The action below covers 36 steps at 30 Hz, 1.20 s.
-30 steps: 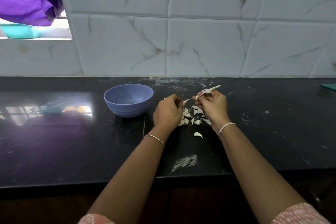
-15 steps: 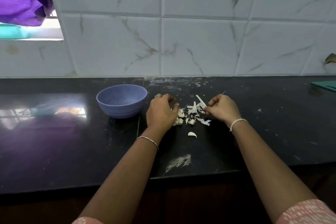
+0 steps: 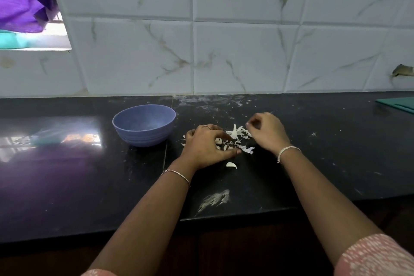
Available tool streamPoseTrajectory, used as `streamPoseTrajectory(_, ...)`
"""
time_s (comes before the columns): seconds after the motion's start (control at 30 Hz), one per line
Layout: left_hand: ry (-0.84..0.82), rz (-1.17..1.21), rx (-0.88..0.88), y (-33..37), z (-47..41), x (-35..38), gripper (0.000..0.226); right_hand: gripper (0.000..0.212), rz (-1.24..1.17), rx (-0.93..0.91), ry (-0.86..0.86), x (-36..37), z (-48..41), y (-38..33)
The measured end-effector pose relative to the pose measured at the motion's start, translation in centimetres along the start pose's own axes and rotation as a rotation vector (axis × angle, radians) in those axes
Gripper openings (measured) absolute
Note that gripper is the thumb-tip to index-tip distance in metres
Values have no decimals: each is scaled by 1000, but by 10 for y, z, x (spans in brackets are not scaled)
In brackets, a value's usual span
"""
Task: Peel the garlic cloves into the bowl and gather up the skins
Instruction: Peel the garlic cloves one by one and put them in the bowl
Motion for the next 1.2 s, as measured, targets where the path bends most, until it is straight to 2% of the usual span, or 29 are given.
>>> streamPoseTrajectory(0.1,7,-47,-1,-1,-1,0,33,24,-31,-202,-161,18,0,-26)
streamPoseTrajectory(0.17,44,-38,-14,-4,-1,-2,29,29,20,-255,-300,34,2,-35)
streamPoseTrajectory(0.23,71,-19,-26,-6,-1,-5,26,27,24,-258,-340,42,0,-36)
streamPoseTrajectory(0.43,75,-65,-47,-6,-2,-6,18,9,28,-246,-248,36,-2,-18)
streamPoseTrajectory(0.67,130,-6,-8,-4,-1,-8,21,9,78,-195,-195,21,-1,6)
streamPoseTrajectory(0.8,26,2,109,7,2,1,25,19,139,-257,-76,9,2,-1)
streamPoseTrajectory(0.9,-43,-53,114,8,2,6,22,31,164,-364,-184,15,7,-18)
streamPoseTrajectory(1.0,-31,-71,80,3,1,4,21,34,208,-408,-286,26,14,-27)
streamPoseTrajectory(1.1,-13,-80,54,1,1,1,18,25,194,-370,-245,22,15,-20)
streamPoseTrajectory(1.2,8,-68,42,1,2,-2,14,12,245,-324,-86,5,17,-11)
Point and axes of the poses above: each hand's wrist, its own z-axis away from the middle knuckle, its own x-axis out of the palm, y = z × x, the point moved 5 cm from there along -z, towards the middle knuckle, and after that the axes turned 8 degrees about z, right-handed, at the moved point
